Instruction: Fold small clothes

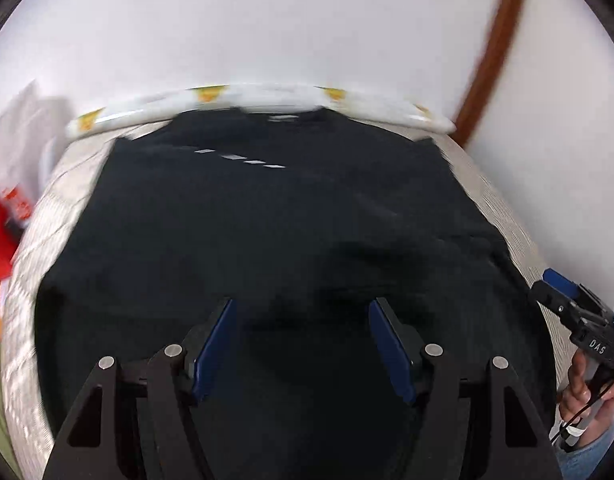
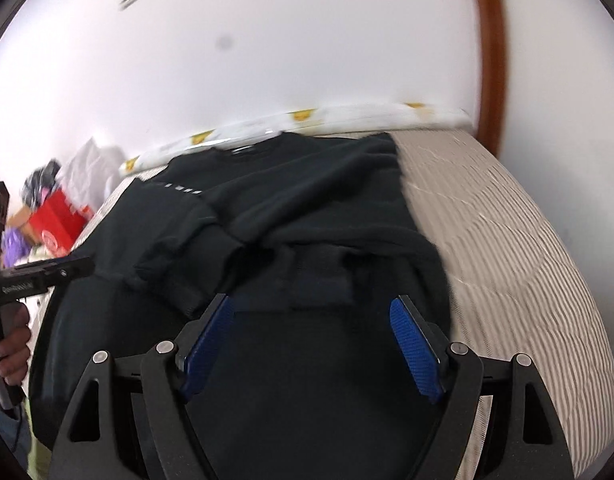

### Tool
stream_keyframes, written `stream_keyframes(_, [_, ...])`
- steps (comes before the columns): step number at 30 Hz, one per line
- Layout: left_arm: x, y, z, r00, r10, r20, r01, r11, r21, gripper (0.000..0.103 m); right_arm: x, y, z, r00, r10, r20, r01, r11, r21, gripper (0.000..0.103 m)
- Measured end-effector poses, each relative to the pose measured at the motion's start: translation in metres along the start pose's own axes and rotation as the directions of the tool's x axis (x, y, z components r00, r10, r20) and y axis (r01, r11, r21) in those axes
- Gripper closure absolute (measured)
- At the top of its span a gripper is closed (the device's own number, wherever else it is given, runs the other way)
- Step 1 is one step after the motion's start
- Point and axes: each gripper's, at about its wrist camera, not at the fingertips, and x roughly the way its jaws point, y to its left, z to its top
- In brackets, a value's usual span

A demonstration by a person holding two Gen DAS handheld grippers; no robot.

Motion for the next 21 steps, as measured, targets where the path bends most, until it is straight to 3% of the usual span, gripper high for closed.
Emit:
stream_keyframes(11, [0.075,-0.098,0.014,0.999,-0.007,-0.048,0.014,0.989,0.150,0.037,-0.044,-0.062,-0.027,0.993,-0.111,0.041,0.108,0.991,0.079,0.023])
stream_keyframes(17, [0.098,-0.118,0.014,0.993,0.116,-0.027,-0.110,0.981,0.161,0.037,-0.054,-0.079,-0.046,0.991,-0.133,0.029,0.129,0.985,0.115,0.023])
stream_keyframes(18, [0.098,-0.118,0.015,0.992,0.127,-0.026,-0.121,0.980,0.157,0.041,-0.055,-0.079,-0.046,0.990,-0.135,0.031,0.130,0.985,0.114,0.023])
stream_keyframes(20, [0.094,-0.113,0.017,0.984,0.178,-0.011,-0.175,0.973,0.152,0.074,-0.055,-0.076,-0.044,0.990,-0.134,0.036,0.129,0.986,0.110,0.023])
stream_keyframes(21, [0.093,-0.110,0.020,0.987,0.161,-0.014,-0.157,0.977,0.143,0.086,-0.054,-0.073,-0.041,0.990,-0.132,0.039,0.127,0.986,0.108,0.023])
